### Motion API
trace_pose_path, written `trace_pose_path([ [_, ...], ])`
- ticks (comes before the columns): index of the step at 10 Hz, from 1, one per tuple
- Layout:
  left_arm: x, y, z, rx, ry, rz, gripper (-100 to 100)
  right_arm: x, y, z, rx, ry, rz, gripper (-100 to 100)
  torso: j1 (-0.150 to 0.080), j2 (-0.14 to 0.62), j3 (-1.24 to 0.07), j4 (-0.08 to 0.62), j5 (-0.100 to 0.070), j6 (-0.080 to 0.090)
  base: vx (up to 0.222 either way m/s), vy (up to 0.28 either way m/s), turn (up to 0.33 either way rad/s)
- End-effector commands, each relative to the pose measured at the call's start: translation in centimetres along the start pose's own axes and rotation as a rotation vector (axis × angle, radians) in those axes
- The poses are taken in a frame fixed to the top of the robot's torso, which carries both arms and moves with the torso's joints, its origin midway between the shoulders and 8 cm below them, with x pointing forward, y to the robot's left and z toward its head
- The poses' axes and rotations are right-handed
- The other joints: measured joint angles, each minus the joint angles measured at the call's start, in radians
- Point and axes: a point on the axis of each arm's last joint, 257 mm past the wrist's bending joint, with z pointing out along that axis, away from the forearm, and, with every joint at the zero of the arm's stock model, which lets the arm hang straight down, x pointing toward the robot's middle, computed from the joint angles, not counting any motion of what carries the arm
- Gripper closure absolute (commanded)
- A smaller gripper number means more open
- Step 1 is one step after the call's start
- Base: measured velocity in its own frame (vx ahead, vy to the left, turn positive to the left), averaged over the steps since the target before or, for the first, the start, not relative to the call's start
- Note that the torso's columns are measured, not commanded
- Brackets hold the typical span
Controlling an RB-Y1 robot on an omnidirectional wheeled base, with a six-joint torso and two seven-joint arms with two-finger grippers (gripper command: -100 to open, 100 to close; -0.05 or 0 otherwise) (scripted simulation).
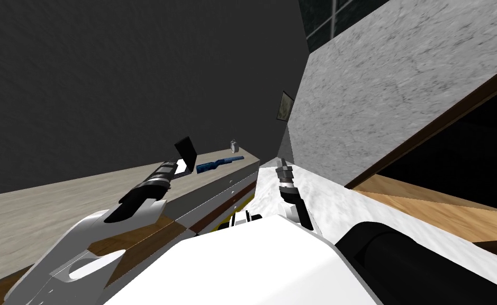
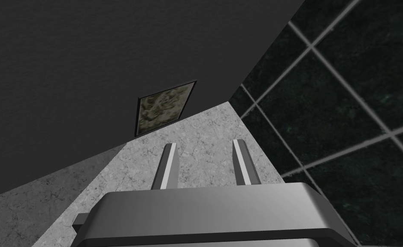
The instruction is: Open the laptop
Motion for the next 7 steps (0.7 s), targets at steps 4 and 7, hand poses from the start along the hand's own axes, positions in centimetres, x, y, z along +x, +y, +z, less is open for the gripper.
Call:
trace_pose_path([
  [4,-2.1,1.6,0.7,-0.102,-0.034,0.045,-100,0.0,0.0,0.0,0.000,0.000,0.000,0,0.002,0.000,0.000,0.000,0.001,0.000,0.031,-0.056,-0.038],
  [7,-3.7,2.1,1.0,-0.152,-0.059,0.071,-100,0.0,0.0,0.0,0.000,0.000,0.000,0,0.001,0.000,0.000,0.000,0.000,0.000,0.029,-0.060,-0.047],
])
